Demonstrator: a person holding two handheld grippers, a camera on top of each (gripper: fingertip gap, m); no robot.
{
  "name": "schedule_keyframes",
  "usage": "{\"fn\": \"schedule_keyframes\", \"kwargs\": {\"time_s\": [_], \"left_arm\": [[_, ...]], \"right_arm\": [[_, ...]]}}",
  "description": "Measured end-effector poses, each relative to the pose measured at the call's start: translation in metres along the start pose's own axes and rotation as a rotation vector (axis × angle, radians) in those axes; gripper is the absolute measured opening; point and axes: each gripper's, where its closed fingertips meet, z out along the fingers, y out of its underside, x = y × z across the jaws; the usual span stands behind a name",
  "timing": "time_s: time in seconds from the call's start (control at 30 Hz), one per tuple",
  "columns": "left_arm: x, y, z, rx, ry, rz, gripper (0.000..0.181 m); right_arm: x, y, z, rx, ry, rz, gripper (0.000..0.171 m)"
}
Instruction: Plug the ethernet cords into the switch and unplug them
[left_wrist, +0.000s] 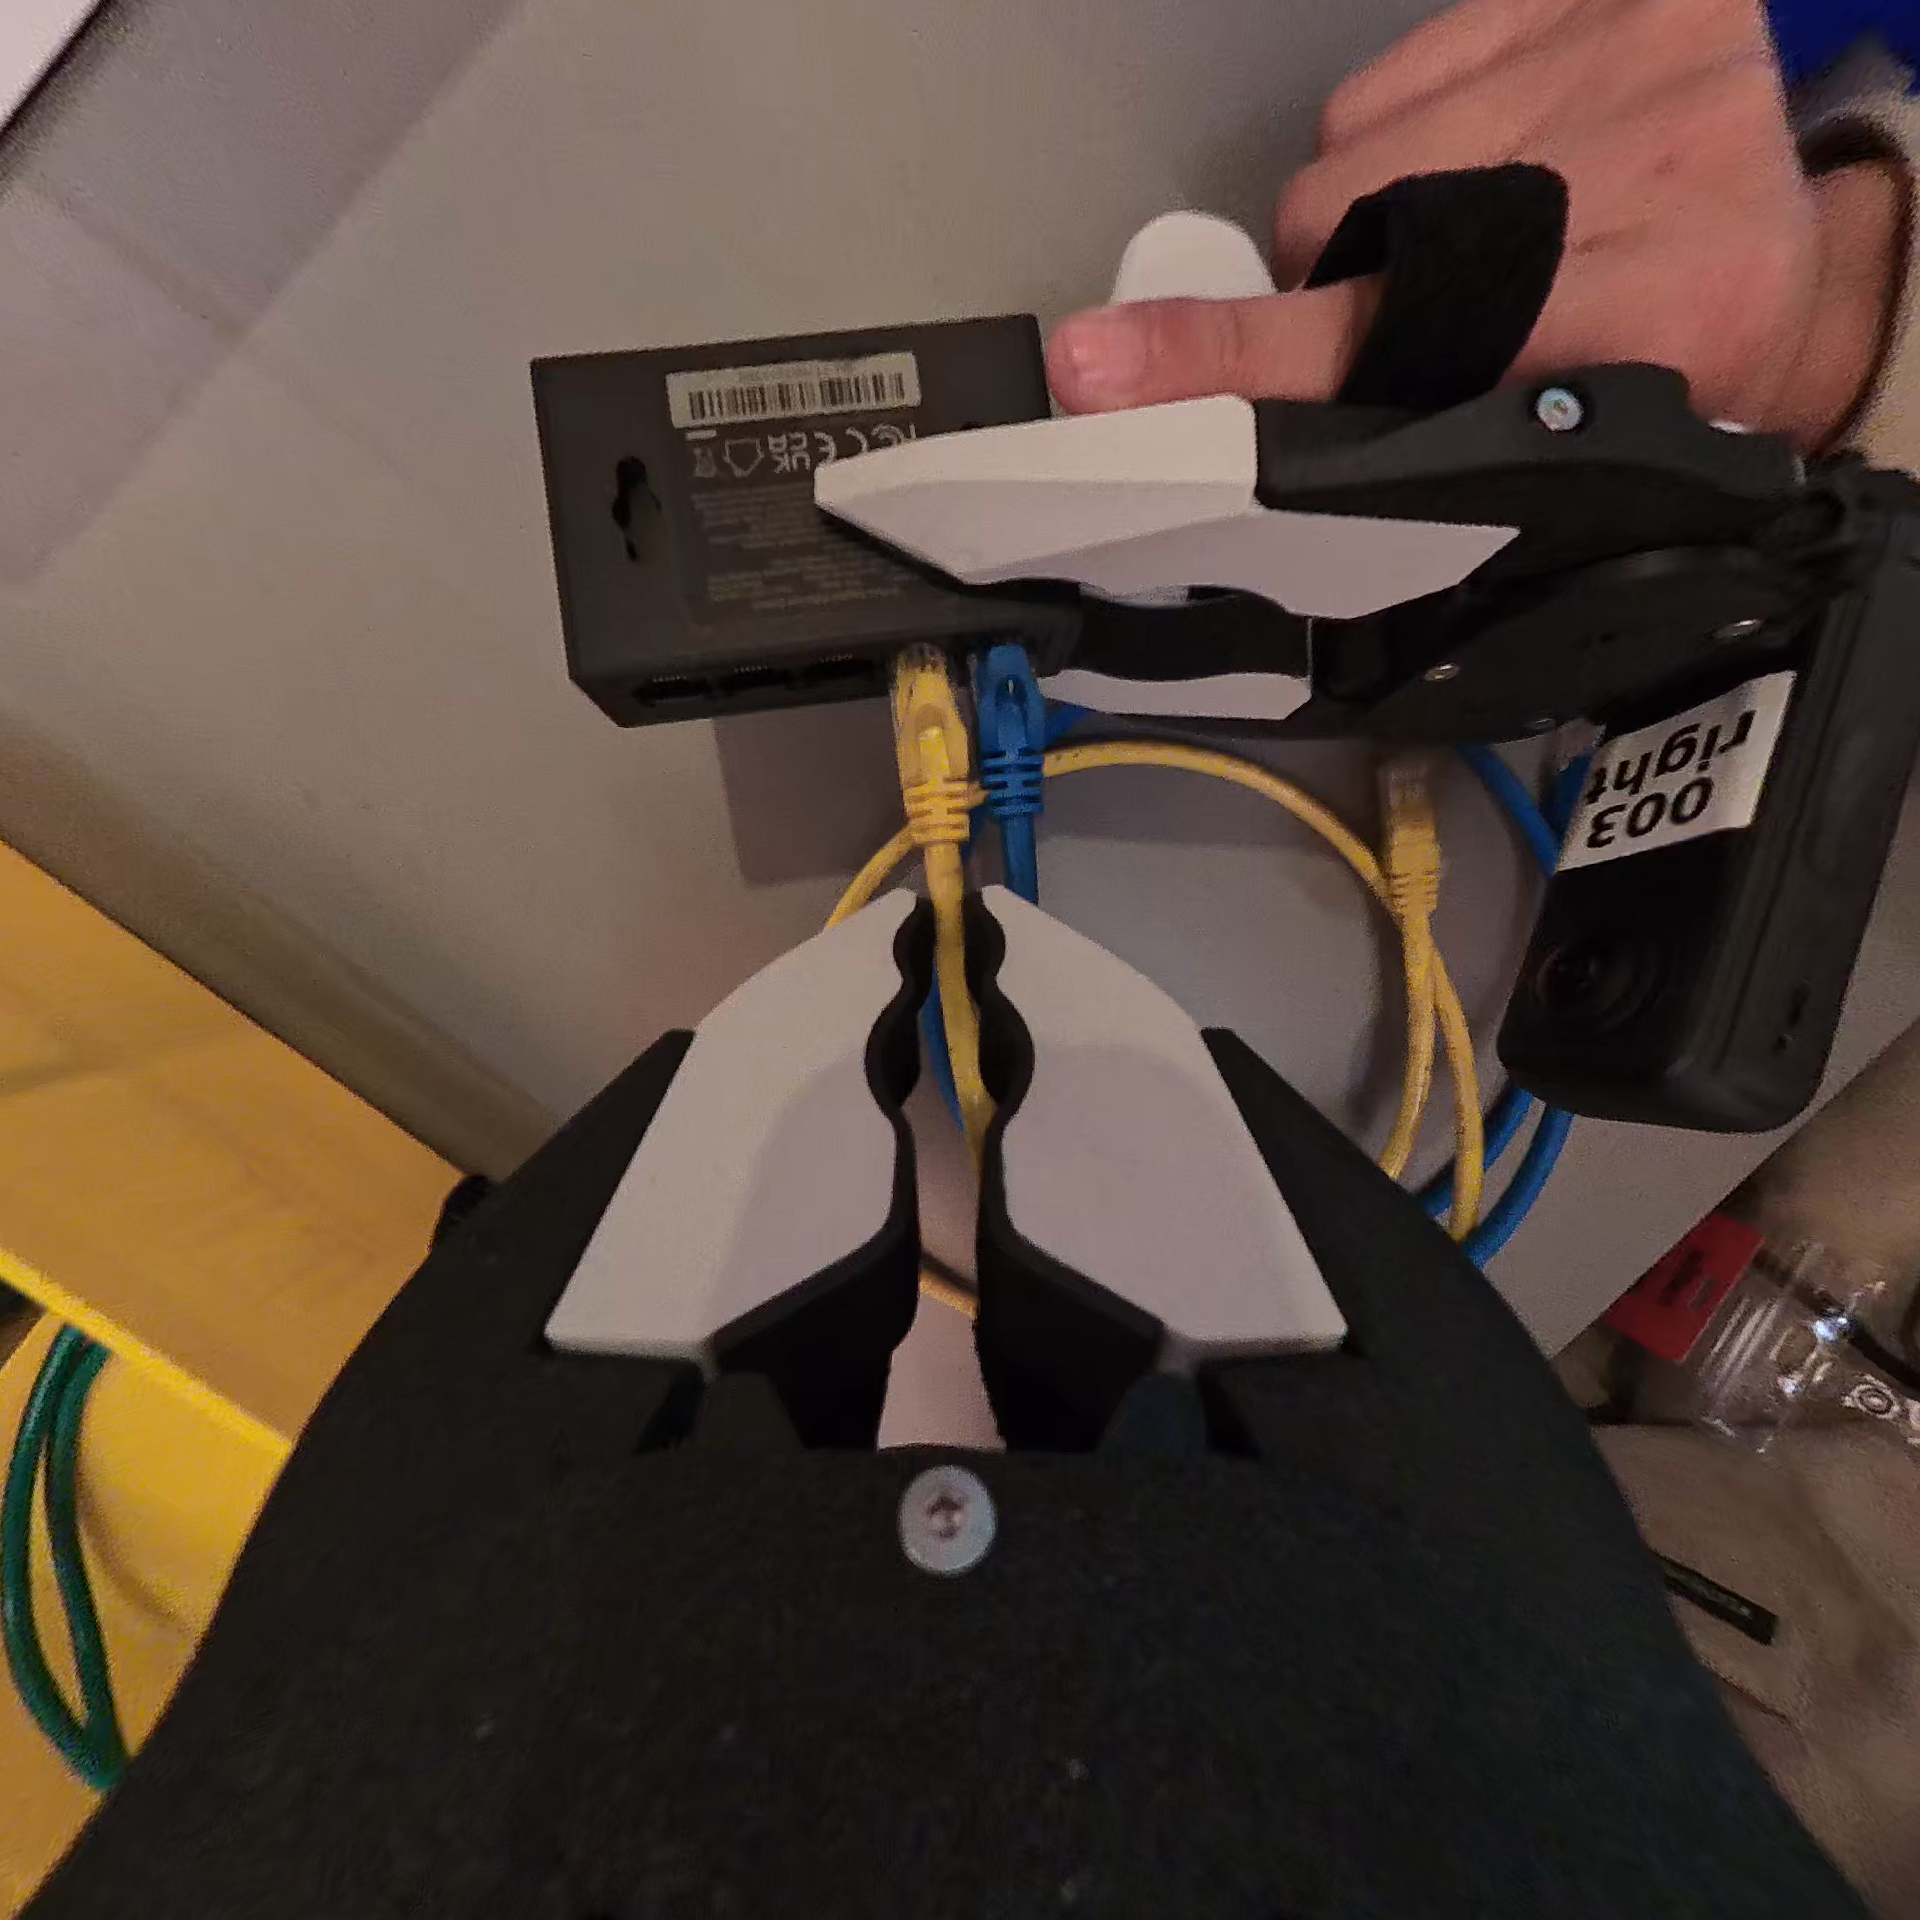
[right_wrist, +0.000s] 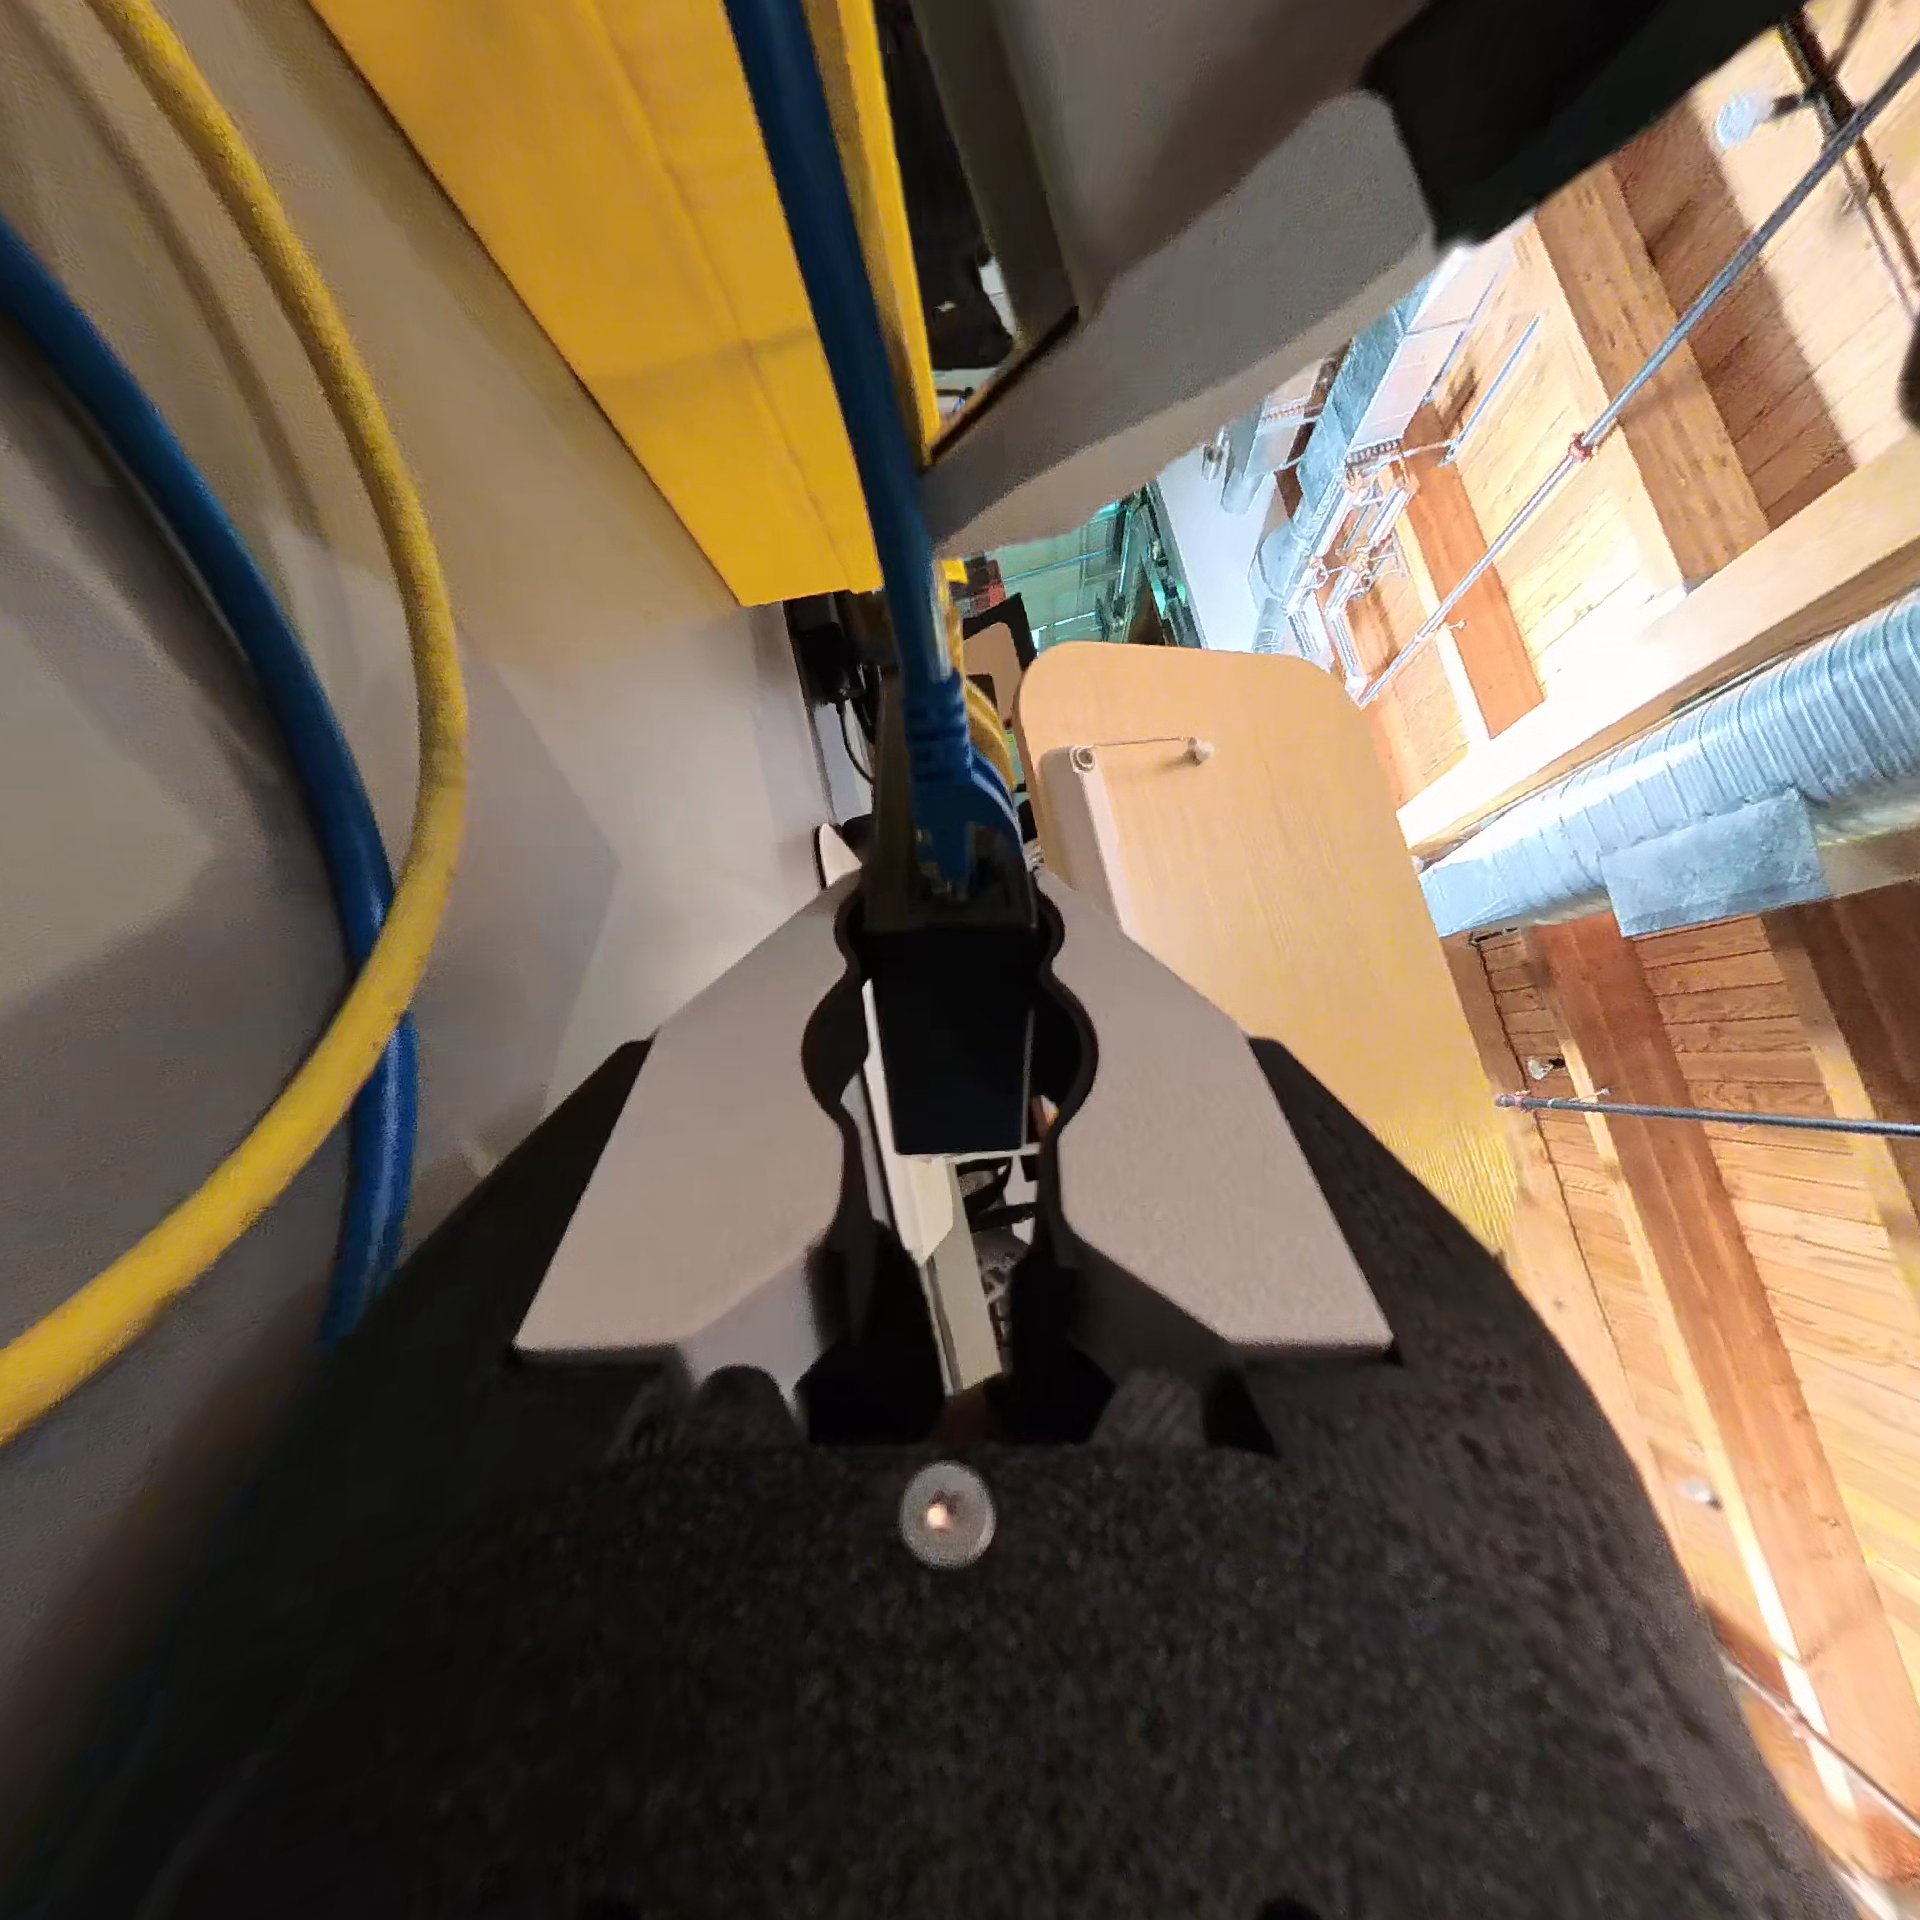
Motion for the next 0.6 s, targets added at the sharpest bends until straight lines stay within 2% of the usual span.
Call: {"fn": "schedule_keyframes", "kwargs": {"time_s": [0.03,0.13,0.27,0.6], "left_arm": [[0.001,-0.003,-0.002,0.025,0.017,0.008,0.005],[0.004,-0.009,-0.006,0.114,0.048,0.058,0.005],[0.007,-0.005,0.000,0.176,0.090,0.082,0.008],[0.011,-0.007,0.005,0.273,0.030,0.066,0.006]], "right_arm": [[0.003,0.001,-0.001,0.003,0.008,0.012,0.025],[0.009,0.001,-0.002,0.017,0.012,0.083,0.025],[0.006,-0.009,-0.005,0.059,0.005,0.063,0.026],[-0.004,-0.009,-0.004,0.049,-0.064,0.113,0.025]]}}
